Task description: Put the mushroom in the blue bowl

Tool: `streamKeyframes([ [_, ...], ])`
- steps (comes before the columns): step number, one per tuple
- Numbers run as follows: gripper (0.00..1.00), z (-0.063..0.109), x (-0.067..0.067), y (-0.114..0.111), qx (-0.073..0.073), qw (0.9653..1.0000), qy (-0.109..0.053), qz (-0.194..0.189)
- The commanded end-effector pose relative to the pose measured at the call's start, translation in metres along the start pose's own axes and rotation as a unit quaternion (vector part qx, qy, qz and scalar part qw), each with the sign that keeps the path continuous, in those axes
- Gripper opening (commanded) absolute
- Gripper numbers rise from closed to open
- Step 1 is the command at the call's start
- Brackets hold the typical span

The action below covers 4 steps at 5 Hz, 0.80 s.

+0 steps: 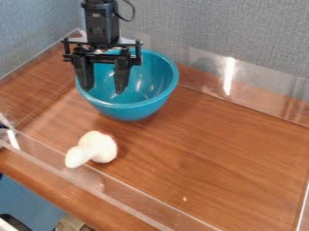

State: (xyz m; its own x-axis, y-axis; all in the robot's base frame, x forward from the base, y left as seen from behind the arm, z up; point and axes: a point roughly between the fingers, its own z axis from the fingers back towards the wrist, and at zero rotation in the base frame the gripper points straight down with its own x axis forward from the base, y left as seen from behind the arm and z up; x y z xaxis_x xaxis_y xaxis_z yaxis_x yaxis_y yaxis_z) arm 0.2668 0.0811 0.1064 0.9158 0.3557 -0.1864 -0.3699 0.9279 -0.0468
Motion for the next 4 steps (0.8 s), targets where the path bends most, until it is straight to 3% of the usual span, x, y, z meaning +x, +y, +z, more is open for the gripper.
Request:
streamKeyframes([
  [1, 1.0, 0.014, -0.007, 0.009, -0.001, 0.9996, -0.027, 0.002],
  [4, 1.0, -0.001, -0.039, 0.012, -0.006, 0.9998, -0.02, -0.003],
])
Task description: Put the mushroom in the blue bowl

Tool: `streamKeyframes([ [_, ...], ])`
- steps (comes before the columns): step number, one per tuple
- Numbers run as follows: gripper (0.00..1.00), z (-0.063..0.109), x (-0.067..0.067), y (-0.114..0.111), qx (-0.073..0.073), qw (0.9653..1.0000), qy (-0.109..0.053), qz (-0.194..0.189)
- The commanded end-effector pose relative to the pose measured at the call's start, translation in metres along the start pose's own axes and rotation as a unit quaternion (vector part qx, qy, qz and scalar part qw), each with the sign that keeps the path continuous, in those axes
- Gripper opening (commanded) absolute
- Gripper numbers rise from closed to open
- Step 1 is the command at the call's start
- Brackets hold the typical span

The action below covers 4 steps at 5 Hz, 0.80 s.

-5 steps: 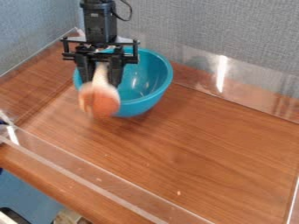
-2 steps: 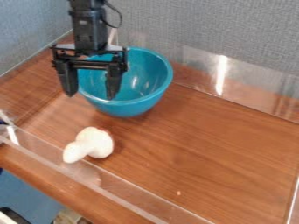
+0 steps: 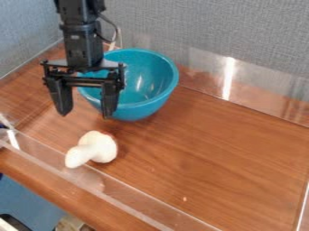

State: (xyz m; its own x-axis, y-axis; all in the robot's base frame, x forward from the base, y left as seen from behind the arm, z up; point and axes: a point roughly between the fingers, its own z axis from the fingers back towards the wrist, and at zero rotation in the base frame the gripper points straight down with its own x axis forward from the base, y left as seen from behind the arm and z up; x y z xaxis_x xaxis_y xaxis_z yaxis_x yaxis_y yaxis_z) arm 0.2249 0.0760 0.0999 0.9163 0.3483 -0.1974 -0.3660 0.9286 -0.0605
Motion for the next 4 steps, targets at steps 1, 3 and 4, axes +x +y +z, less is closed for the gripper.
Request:
streamKeyframes([
  [1, 1.0, 0.001, -0.004, 0.001, 0.002, 0.9997, -0.023, 0.005],
  [3, 1.0, -0.024, -0.006, 0.003, 0.008, 0.9997, -0.014, 0.018],
  [4, 1.0, -0.035, -0.005, 0.002, 0.012, 0.9996, -0.01, 0.024],
])
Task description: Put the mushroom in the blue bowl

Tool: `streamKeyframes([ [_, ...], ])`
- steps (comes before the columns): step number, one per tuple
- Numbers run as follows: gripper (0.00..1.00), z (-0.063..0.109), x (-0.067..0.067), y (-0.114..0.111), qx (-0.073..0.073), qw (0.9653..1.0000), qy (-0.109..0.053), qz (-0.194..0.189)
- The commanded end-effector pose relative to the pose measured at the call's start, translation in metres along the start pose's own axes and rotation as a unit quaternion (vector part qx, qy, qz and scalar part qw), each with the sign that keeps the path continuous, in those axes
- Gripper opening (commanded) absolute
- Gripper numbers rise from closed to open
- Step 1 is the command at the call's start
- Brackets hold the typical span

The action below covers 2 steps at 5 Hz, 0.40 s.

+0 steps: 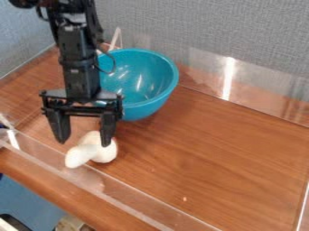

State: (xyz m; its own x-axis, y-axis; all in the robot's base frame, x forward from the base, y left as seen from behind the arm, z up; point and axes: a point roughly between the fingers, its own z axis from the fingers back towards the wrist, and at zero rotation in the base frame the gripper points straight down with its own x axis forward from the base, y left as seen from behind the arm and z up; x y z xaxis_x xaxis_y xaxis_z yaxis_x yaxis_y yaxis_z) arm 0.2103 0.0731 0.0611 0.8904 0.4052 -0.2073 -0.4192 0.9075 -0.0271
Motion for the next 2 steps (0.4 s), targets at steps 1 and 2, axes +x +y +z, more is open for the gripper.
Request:
streamKeyframes([
  [1, 1.0, -0.0032, 0.0037, -0.0029, 0.005, 0.9999, -0.009, -0.002],
  [2, 1.0, -0.0103, 0.0054, -0.0028, 0.007, 1.0, -0.005, 0.003],
])
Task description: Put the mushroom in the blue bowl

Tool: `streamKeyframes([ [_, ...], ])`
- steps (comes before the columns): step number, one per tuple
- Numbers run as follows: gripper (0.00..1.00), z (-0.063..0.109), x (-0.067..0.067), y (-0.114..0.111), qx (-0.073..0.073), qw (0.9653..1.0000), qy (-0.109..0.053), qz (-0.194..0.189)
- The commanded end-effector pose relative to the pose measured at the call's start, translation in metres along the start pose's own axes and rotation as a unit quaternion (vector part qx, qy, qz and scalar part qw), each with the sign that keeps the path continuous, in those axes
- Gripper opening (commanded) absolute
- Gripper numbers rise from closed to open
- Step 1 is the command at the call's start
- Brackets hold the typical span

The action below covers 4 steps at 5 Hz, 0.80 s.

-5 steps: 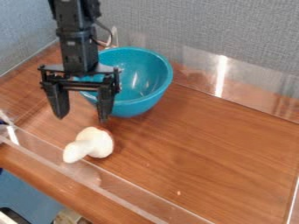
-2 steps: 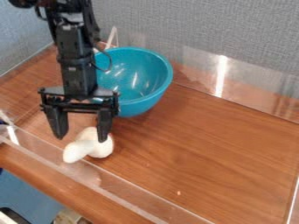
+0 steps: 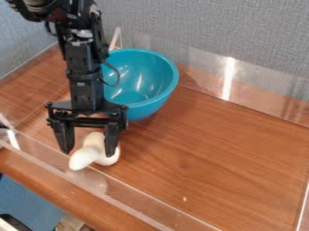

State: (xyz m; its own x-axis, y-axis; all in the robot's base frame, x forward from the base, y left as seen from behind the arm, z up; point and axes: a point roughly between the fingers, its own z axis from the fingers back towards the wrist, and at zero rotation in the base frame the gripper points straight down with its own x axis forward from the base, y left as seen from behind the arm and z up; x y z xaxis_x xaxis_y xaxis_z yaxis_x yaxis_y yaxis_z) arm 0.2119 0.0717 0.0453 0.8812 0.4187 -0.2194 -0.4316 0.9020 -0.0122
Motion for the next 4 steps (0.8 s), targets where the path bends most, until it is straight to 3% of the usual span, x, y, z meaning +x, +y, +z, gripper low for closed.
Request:
streamKeyframes([
  [1, 1.0, -0.0005, 0.002, -0.0007, 0.003, 1.0, -0.008, 0.001],
  [2, 1.0, -0.0047, 0.0024, -0.0002, 0.004, 1.0, -0.006, 0.006],
  [3, 0.0, -0.0077, 0.0026, 0.0004, 0.003, 0.9999, -0.004, 0.009],
  [4, 0.0, -0.0065, 0.0012, 0.0015, 0.002, 1.0, -0.005, 0.007],
])
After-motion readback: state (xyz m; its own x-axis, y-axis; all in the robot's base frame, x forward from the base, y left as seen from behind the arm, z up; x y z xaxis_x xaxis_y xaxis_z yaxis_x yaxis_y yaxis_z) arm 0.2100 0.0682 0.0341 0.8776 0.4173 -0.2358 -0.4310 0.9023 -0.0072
